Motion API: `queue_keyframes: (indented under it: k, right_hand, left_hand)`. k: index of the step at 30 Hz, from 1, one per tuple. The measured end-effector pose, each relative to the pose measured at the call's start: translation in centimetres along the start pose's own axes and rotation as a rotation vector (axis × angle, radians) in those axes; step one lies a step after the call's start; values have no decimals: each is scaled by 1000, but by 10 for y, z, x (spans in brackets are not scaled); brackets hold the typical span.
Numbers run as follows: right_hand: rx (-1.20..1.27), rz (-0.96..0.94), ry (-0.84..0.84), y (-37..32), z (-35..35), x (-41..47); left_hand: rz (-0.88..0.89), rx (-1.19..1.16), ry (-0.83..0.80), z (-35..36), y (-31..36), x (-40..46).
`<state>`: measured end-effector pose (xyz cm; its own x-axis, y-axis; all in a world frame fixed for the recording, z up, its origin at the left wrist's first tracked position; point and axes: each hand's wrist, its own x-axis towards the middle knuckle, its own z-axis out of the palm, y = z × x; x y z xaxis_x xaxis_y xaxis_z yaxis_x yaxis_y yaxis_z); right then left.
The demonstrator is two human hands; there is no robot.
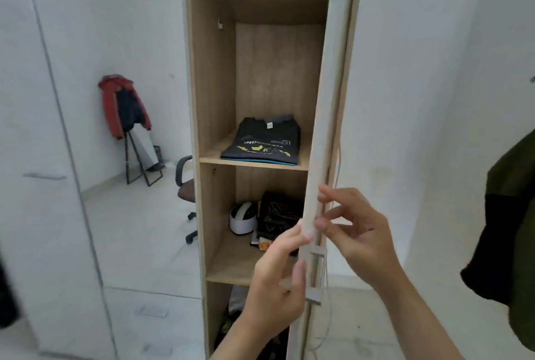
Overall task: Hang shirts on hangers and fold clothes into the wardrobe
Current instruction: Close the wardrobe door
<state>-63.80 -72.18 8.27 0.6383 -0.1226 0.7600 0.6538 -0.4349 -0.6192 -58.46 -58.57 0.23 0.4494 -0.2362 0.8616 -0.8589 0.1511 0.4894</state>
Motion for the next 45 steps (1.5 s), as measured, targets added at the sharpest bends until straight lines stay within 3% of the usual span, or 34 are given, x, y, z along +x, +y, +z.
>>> queue_keyframes:
  k: [5,11,18,23,27,33,45]
  right_hand:
    - [-110,-78,-189,26,57,36]
    - [-251,-220,-223,68,112,83]
    - [-582,-333,-273,132,179,112]
    - [-762,-155,-480,168,220,139]
    - [-962,15,-580,187,246,167]
    - [-1143,168,-563,227,275,206]
    - [-1200,240,-479,261,291,227]
  left_hand:
    - [-107,136,90,-58,-22,1]
    - [-103,402,128,-116,-61,22]
    - [-198,415,148,-178,-145,56]
    - [-175,523,107,-220,-206,97]
    - [-191,663,-17,-250,-259,133]
    - [-352,989,-210,-258,-319,172]
    - [-407,1099,-185,-236,-375,186]
